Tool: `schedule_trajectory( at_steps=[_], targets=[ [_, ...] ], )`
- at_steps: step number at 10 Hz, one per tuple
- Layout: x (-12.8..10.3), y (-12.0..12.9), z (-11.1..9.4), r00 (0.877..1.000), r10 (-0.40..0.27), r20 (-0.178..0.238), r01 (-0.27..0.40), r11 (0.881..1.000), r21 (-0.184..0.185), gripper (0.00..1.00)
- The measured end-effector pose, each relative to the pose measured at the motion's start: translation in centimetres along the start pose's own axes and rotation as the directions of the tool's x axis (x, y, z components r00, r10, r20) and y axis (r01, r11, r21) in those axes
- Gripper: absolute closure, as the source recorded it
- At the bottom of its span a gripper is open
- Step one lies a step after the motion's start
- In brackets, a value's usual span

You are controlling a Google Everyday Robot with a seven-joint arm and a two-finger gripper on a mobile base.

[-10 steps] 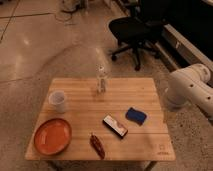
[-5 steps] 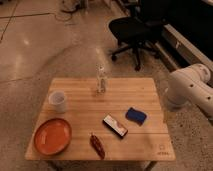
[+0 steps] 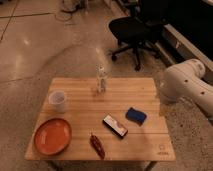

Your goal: Knock the bottle over

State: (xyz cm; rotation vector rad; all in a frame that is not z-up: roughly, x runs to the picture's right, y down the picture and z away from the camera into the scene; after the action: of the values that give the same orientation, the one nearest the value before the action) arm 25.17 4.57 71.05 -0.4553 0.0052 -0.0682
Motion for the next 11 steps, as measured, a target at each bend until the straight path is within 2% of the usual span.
schedule_trajectory(
  at_steps=[1, 3, 6, 7, 9, 11],
  targets=[
    [-1.7, -2.6, 0.0, 0.999, -0.036, 0.005, 0.036, 0.999, 0.026, 0.35],
    [-4.0, -5.5, 0.7, 0.997, -0.073, 0.006, 0.073, 0.997, 0.029, 0.35],
    [-6.6, -9.6, 3.4, 0.993, -0.117, -0.029, 0.116, 0.993, -0.031, 0.35],
    [-7.3, -11.2, 4.6, 0.993, -0.115, -0.039, 0.113, 0.991, -0.066, 0.35],
    [-8.8, -13.5, 6.3, 0.993, -0.115, -0.032, 0.112, 0.989, -0.099, 0.35],
    [-11.2, -15.7, 8.4, 0.993, -0.115, -0.006, 0.113, 0.985, -0.132, 0.35]
  ],
)
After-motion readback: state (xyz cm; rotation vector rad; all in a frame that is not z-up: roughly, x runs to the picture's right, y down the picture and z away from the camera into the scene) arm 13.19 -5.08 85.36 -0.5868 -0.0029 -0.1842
